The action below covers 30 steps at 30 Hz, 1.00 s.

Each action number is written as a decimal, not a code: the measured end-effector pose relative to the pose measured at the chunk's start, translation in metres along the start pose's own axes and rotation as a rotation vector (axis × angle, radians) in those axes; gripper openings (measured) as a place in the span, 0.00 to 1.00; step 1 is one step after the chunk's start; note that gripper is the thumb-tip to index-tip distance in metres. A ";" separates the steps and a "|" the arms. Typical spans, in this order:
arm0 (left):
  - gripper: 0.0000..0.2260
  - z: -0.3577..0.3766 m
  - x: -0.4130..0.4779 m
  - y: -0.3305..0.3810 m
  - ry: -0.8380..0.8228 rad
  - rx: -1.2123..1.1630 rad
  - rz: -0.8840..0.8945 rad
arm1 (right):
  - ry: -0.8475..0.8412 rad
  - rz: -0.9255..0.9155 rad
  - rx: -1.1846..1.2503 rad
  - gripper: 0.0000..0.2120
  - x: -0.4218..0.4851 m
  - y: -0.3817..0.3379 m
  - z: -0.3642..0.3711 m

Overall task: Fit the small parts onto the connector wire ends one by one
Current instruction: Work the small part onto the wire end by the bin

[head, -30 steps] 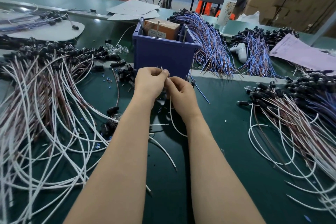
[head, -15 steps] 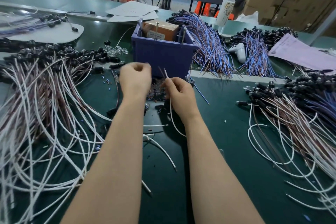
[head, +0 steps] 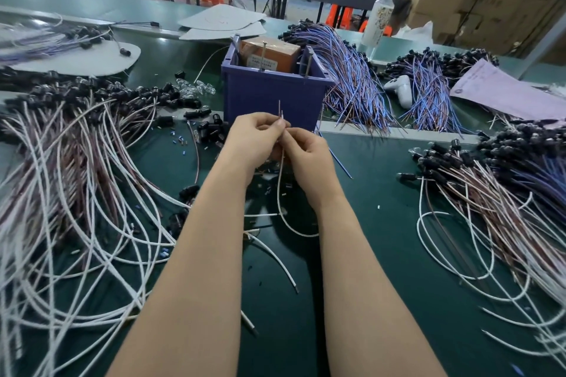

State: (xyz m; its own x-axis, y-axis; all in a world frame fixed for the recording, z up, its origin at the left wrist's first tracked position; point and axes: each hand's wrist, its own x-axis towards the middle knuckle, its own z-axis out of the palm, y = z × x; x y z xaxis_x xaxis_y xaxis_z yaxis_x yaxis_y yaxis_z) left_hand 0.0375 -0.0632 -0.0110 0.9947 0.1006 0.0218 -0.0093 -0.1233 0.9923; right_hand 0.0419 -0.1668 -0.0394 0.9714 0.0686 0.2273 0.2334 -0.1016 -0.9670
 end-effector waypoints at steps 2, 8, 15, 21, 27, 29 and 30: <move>0.07 -0.008 0.003 0.004 0.090 0.072 0.037 | 0.007 -0.048 -0.153 0.10 0.001 -0.005 0.002; 0.08 -0.038 0.003 0.024 0.358 0.294 0.103 | 0.203 -0.095 -0.150 0.08 0.002 -0.028 -0.002; 0.09 -0.037 0.001 0.026 0.202 0.214 -0.061 | 0.171 0.393 0.316 0.10 0.009 -0.039 -0.028; 0.10 -0.032 0.004 0.020 0.100 0.282 -0.081 | 0.254 0.214 0.031 0.04 0.019 -0.036 -0.023; 0.10 -0.025 0.016 0.009 0.217 0.219 -0.060 | 0.343 0.084 -0.071 0.04 0.031 -0.030 -0.020; 0.09 -0.023 0.019 0.007 0.202 0.266 -0.086 | 0.361 0.105 -0.079 0.07 0.034 -0.023 -0.020; 0.08 -0.022 0.020 0.006 0.175 0.312 -0.113 | 0.346 0.142 -0.105 0.08 0.035 -0.018 -0.019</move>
State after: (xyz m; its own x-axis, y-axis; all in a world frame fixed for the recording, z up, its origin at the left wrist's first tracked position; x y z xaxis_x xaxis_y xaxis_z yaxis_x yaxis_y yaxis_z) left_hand 0.0547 -0.0407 -0.0021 0.9549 0.2945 -0.0386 0.1580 -0.3936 0.9056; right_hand 0.0725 -0.1817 -0.0121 0.9474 -0.2905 0.1345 0.0814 -0.1879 -0.9788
